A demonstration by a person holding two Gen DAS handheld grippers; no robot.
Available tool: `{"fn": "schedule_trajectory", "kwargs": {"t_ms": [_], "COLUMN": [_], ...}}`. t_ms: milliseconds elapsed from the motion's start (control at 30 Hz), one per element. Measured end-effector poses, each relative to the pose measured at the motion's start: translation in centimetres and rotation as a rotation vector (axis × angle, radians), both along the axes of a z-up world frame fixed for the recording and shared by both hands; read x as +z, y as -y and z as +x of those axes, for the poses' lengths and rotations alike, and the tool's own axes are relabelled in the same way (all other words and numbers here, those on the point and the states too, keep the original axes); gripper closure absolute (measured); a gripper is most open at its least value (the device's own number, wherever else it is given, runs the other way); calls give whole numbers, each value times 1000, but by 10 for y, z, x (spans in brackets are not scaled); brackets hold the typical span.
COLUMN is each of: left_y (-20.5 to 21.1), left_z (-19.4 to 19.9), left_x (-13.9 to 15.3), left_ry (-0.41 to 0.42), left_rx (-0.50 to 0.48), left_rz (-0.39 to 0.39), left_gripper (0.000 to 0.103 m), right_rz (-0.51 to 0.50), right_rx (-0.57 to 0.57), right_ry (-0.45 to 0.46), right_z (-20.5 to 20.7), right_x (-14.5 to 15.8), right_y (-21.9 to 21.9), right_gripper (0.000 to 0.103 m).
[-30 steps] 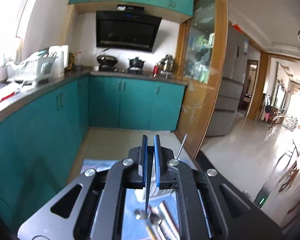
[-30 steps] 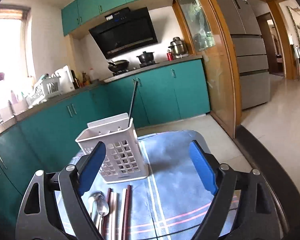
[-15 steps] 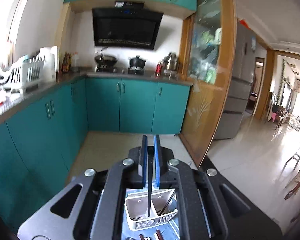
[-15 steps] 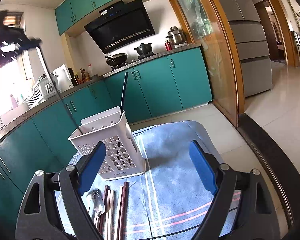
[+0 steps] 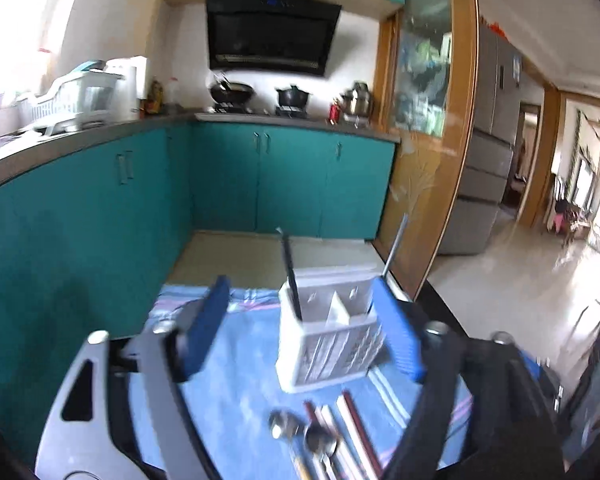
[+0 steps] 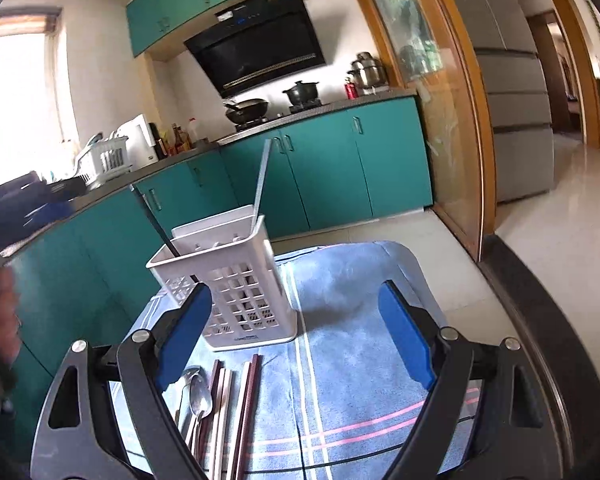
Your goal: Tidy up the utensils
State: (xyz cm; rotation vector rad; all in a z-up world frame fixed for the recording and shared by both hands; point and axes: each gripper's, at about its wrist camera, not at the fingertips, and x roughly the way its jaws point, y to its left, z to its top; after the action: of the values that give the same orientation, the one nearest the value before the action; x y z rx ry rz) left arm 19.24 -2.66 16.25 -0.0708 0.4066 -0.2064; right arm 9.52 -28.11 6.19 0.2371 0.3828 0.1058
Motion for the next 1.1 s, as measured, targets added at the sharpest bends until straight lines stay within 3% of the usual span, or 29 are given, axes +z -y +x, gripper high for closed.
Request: {"fn": "schedule_trajectory", "kwargs": {"t_ms": [233,300,400,467,633,1100], "left_y": [-14,-15,-14,-10,-2,3], "left_z": [-61,-64,-56,-53,-55,-58], "left_x": [-88,-115,-133,-142,-146,-142], "left_ry": [-88,-139,-229,-276,-294,-288], "left_rx": [24,30,-23,-46,-97,-108], "left_rz": [64,91,33,40,52,60], "left_gripper": [24,24,24,24,27,28], "right_rz": [-65,-90,-108,-116,-145,-136], "right_rx": [28,42,64,84,93,112], "right_ry": [-43,-56,-92,-112,-93,-112], "right_z": [-28,-37,-42,-39,-39,-29], "right_x": [-5,-12,-26,-31,-34,-40], "right_y": [-31,-40,-49,-53,-57,-55], "right_gripper": [20,19,19,19,19,19]}}
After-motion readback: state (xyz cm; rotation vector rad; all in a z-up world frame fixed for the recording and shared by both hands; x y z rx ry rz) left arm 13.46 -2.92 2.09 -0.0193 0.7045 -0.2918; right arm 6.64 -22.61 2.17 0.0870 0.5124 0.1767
